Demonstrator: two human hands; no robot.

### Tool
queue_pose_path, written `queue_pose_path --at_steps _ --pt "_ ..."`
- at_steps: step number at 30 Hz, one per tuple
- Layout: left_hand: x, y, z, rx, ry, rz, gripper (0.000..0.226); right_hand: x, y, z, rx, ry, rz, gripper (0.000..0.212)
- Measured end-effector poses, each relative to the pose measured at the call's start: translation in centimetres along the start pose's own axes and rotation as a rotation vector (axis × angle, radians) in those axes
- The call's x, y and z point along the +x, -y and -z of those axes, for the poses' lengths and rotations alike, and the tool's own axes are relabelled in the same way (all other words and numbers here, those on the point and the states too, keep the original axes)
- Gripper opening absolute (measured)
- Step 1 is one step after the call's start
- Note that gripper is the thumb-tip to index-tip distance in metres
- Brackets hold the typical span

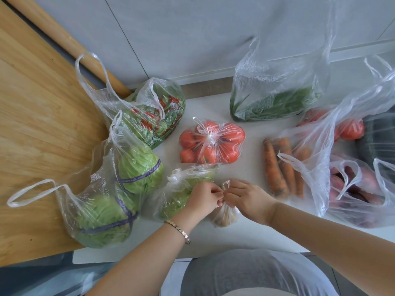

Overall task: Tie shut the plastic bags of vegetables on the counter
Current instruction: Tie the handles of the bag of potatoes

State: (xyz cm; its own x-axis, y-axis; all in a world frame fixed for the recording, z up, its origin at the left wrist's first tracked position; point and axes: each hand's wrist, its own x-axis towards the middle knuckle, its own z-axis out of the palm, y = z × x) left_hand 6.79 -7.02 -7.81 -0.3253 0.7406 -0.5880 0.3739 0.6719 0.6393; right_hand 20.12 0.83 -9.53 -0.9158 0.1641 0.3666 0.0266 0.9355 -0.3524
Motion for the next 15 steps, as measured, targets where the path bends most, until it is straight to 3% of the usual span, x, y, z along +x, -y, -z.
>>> queue_pose_path --at_steps 8,11,13,15 --pt "0.7 -0.7 -0.1 0.465 -0.129 -0.096 0.023 -1.7 0.6 -0.3 0.09 0.22 -0.198 0.025" --pt "0.4 -0.7 0.1 0.573 -0.122 -0.188 0.022 -0.4 0.4 0.9 0.248 0.291 -0.411 0.041" --pt "-0.1 -0.6 1.1 0.505 -0.057 -0.242 0.023 1.1 -0.3 2.0 0.237 0.532 -0.498 0.035" --pt "-1.0 -0.5 3.0 0.472 -0.115 -0.3 0.024 3.3 -1.1 3.4 0.21 0.663 -0.573 0.019"
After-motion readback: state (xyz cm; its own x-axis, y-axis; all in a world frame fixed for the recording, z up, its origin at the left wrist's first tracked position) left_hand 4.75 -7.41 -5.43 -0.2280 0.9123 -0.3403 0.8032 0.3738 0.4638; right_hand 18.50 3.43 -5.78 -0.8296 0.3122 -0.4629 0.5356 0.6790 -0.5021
